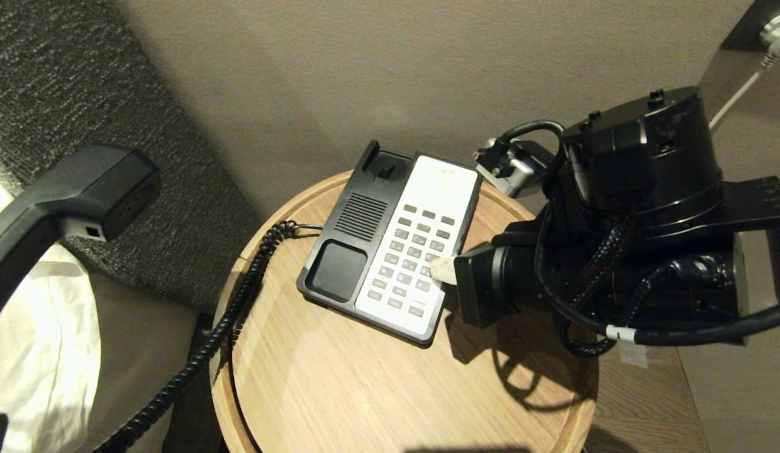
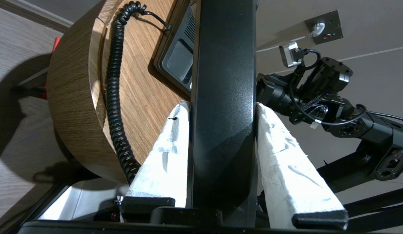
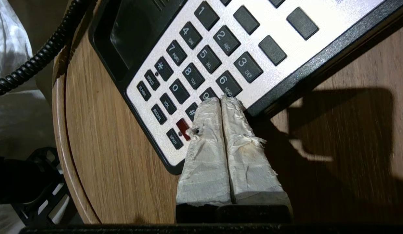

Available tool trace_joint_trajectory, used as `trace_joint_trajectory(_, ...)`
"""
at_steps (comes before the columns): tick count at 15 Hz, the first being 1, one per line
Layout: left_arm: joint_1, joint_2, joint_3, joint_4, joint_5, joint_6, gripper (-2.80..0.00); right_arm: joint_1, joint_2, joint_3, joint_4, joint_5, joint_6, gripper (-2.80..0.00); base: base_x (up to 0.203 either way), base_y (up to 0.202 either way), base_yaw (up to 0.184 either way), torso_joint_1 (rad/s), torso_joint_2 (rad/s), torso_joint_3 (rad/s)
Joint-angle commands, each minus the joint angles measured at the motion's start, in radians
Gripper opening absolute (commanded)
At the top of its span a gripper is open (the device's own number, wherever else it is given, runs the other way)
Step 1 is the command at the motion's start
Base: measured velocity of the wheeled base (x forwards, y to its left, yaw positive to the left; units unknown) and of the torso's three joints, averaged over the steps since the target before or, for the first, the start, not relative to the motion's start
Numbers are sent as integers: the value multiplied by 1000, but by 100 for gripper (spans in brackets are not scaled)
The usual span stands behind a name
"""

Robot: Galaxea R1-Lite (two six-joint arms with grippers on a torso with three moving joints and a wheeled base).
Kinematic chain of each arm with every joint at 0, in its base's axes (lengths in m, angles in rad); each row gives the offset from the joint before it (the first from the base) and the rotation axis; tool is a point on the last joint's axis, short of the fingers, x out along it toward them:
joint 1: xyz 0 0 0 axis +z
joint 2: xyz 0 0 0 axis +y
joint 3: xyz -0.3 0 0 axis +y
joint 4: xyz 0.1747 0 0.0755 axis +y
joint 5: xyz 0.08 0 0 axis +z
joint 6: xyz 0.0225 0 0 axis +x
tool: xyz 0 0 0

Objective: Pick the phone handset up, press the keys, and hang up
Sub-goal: Dial the number

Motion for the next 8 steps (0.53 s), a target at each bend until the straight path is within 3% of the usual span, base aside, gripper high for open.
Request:
trace_joint_trajectory(1, 1, -1, 9, 1, 1, -5, -280, 2, -23, -8, -6, 2, 5, -280, 0, 0, 0, 0, 0, 0)
trace_joint_trajectory(8, 1, -14, 24, 1, -1, -5, -280, 30, -56, -14, -5, 37, 33, -280, 0, 0, 0, 0, 0, 0)
